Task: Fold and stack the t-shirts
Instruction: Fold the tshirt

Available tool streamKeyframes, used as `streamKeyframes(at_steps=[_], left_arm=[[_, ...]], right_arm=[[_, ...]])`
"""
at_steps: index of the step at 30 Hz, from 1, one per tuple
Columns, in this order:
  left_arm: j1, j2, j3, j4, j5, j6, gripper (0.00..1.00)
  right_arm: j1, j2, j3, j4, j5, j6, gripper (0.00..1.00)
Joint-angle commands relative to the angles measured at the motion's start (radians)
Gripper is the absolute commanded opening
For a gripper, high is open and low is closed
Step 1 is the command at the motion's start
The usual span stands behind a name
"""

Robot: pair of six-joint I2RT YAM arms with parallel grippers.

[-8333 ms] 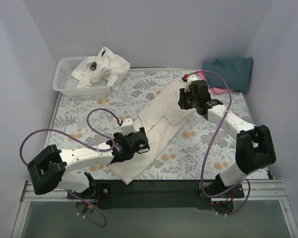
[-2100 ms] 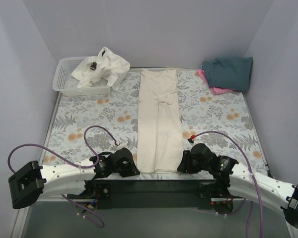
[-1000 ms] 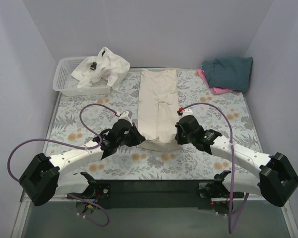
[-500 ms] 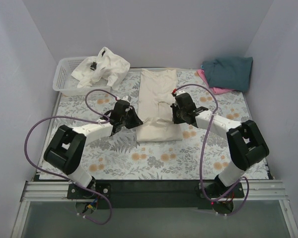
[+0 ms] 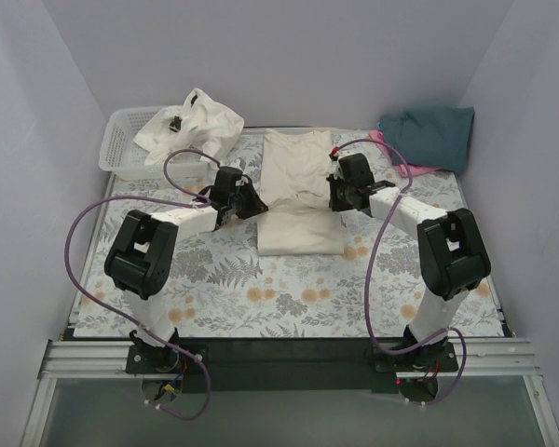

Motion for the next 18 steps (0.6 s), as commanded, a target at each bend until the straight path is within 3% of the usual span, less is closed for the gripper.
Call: streamKeyframes(at_steps=[1,9,18], left_arm=[[0.017,0.050,0.086,0.022,0.022,0.040,0.00],[0.034,0.173,0.203,0.009,0.034,0.092,0.00],[0.057,0.196,0.261,0.025,0.036,0.112,0.00]], right_arm=[[-0.022,0.039,0.079,0.025,-0.025,-0.036,0.01],[-0.040,0.145,0.173,0.014,-0.040,-0.061,0.01],[-0.057,0.184,0.215,-0.001,-0.019,-0.062,0.01]])
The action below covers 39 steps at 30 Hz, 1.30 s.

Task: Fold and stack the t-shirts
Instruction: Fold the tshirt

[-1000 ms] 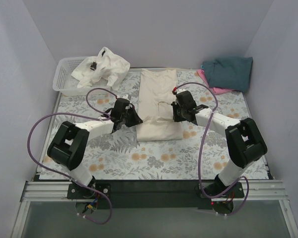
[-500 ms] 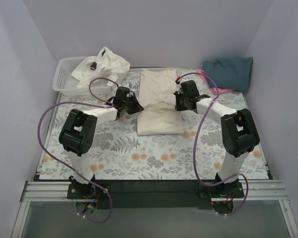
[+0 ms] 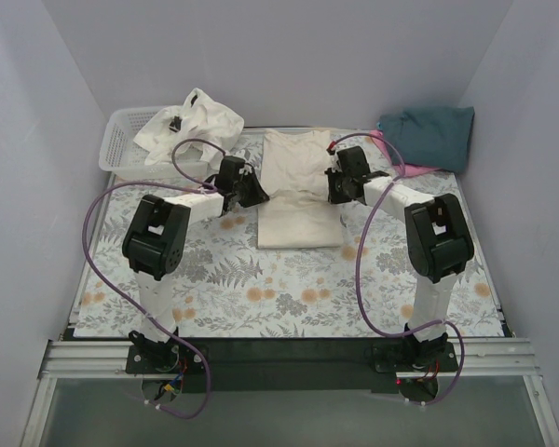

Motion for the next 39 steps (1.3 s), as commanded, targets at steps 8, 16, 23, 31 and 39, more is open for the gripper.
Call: streamKeyframes(at_steps=[8,16,23,31,39], left_arm=[[0.020,0.015,0.066,0.055,0.006,0.028,0.00],[0.029,0.072,0.118,0.031,0.003,0.030,0.00],[0.030,0.044,0.241,-0.072,-0.106,0.035,0.73],[0.030,-0.100,0.201,-0.120,-0.179,0.056,0.80],[-0.017,-0.250,-0.125,0.069,0.000,-0.024,0.80]], right_arm=[[-0.025,0.024,0.095,0.002,0.030,-0.032,0.01],[-0.038,0.090,0.180,-0.029,0.010,-0.045,0.01],[-0.045,0.038,0.246,-0.084,0.028,-0.052,0.59],[-0.045,-0.177,0.108,-0.066,0.068,-0.045,0.65],[-0.043,-0.222,-0.076,0.071,-0.148,-0.019,0.60]])
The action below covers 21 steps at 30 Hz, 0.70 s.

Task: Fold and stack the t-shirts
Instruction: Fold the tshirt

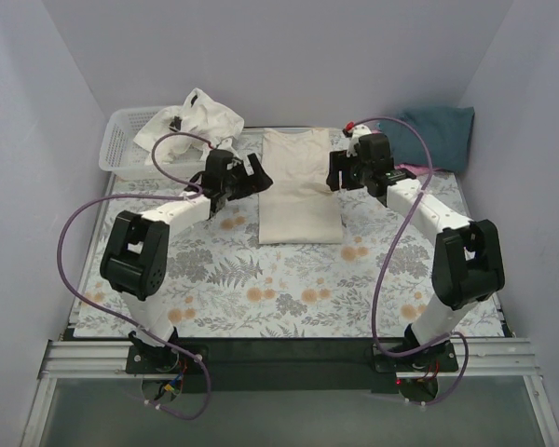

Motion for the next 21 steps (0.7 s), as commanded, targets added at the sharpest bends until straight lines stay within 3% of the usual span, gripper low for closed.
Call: streamKeyframes(at_steps=[1,10,21], left_arm=[[-0.048,-0.059,-0.087,0.078,0.059,-0.026,0.80],[-0.206,0.013,-0.112,0.177,0.033,-0.046,0.80],[-0.234,0.160,-0.122,0.234,0.019,-0.067,0.80]], right_arm=[[-0.003,0.069,-0.024,0.054,-0.113,0.014,0.59],[-0.003,0.201,0.023,0.085,-0.179,0.025,0.57],[-0.013,0.373,0.181,0.082,-0.165,0.017,0.56]])
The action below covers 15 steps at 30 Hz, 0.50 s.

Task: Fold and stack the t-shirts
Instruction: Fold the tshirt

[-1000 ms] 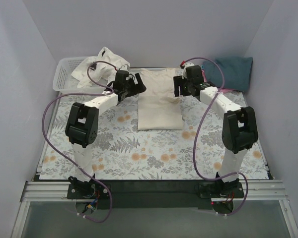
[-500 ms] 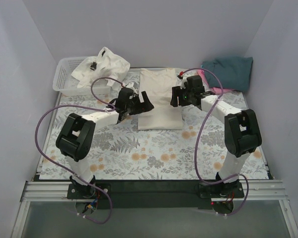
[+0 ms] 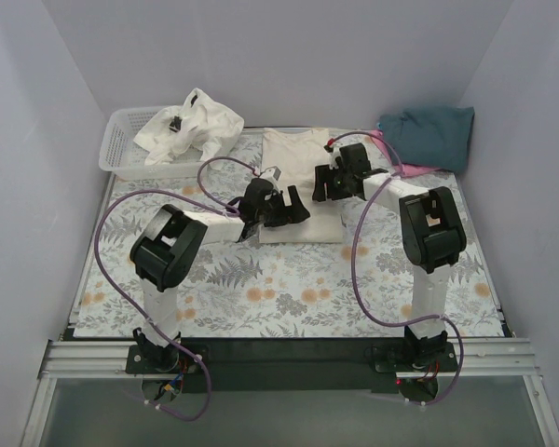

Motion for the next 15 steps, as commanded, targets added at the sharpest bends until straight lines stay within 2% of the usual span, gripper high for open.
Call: streamKeyframes(at_steps=[1,10,13,15], left_arm=[[0.002,0.019,-0.022,0.002,-0.018,0.002,0.80],[-0.018,0.045,-0.129,0.022,-0.028,-0.005,0.80],[-0.039,0.045,-0.154,0.037,-0.025,-0.008,0.80],[-0.054,0.010,-0.180,0.048,-0.039,-0.010,0.80]], right_arm=[[-0.017,0.035,0.091,0.034,-0.007,-0.009,0.56],[-0.054,0.049,0.159,0.022,0.014,-0.010,0.56],[-0.056,-0.001,0.113,0.017,0.011,-0.004,0.54],[-0.053,-0.054,0.016,0.020,0.008,0.007,0.54]])
